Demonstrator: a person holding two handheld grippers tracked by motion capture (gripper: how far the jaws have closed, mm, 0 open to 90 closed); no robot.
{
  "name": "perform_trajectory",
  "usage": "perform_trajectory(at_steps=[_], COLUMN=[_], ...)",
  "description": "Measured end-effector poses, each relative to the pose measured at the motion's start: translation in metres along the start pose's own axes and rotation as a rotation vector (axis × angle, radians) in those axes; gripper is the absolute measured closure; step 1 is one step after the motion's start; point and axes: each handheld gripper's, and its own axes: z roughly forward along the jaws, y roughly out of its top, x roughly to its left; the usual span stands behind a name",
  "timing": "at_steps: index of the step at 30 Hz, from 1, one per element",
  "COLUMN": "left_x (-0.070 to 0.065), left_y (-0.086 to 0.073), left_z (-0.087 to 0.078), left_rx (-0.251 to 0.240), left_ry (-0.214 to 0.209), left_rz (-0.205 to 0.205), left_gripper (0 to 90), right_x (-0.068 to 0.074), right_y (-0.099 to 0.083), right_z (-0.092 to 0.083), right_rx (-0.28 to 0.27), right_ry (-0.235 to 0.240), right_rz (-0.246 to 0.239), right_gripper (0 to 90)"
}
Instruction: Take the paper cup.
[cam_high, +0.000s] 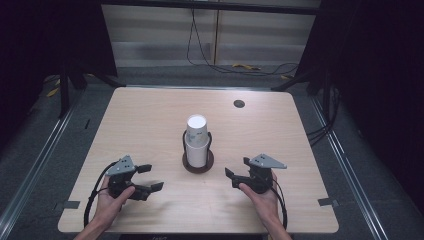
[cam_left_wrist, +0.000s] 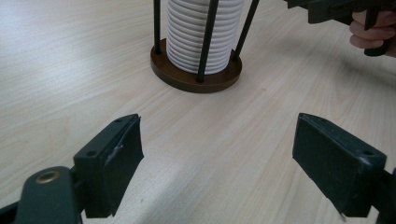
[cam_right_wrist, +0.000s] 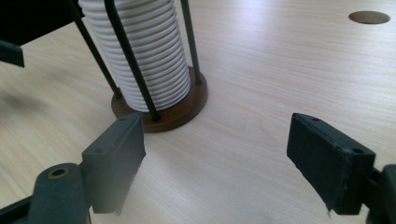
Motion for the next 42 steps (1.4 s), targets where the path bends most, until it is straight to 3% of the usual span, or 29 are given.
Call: perform_trajectory(at_steps=[10, 14, 18, 23, 25, 29, 34, 38, 39, 42], left_x=[0.001, 0.001, 0.001, -0.005, -0.008, -0.014, -0.012, -0.013, -0.014, -0.015], left_y=[0.001, 0.000, -0.001, -0.001, -0.001, -0.002, -0.001, -0.001, 0.000, 0.000], left_z=[0.003, 0.003, 0.002, 0.002, 0.003, 0.003, 0.002, 0.001, 0.001, 0.002], left_rx=[0.007, 0.004, 0.006, 0.008, 0.027, 0.022, 0.016, 0.014, 0.013, 0.019], left_ry=[-0.015, -0.006, -0.004, -0.014, -0.027, -0.042, -0.040, -0.036, -0.036, -0.041], left_rz=[0.003, -0.011, -0.016, 0.005, 0.021, 0.021, 0.021, 0.023, 0.021, 0.035], left_gripper=[15.9, 15.9, 16.0, 15.9, 15.9, 16.0, 15.9, 15.9, 15.9, 16.0], right_x=[-0.002, 0.000, 0.002, 0.005, 0.007, 0.006, 0.009, 0.013, 0.015, 0.019], right_y=[0.000, 0.006, 0.008, 0.012, 0.022, 0.028, 0.037, 0.049, 0.056, 0.062], right_z=[0.001, 0.000, -0.001, -0.002, -0.006, -0.007, -0.008, -0.004, 0.000, 0.005], right_rx=[0.011, -0.005, 0.000, -0.003, 0.011, 0.028, 0.021, -0.002, 0.002, 0.013], right_ry=[0.017, 0.058, 0.066, 0.086, 0.069, 0.095, 0.139, 0.150, 0.171, 0.176], right_rz=[0.010, 0.003, -0.018, -0.024, -0.069, -0.061, -0.056, -0.078, -0.097, -0.120], right_gripper=[18.8, 18.8, 19.4, 19.6, 18.8, 18.3, 24.5, 25.4, 26.1, 25.9])
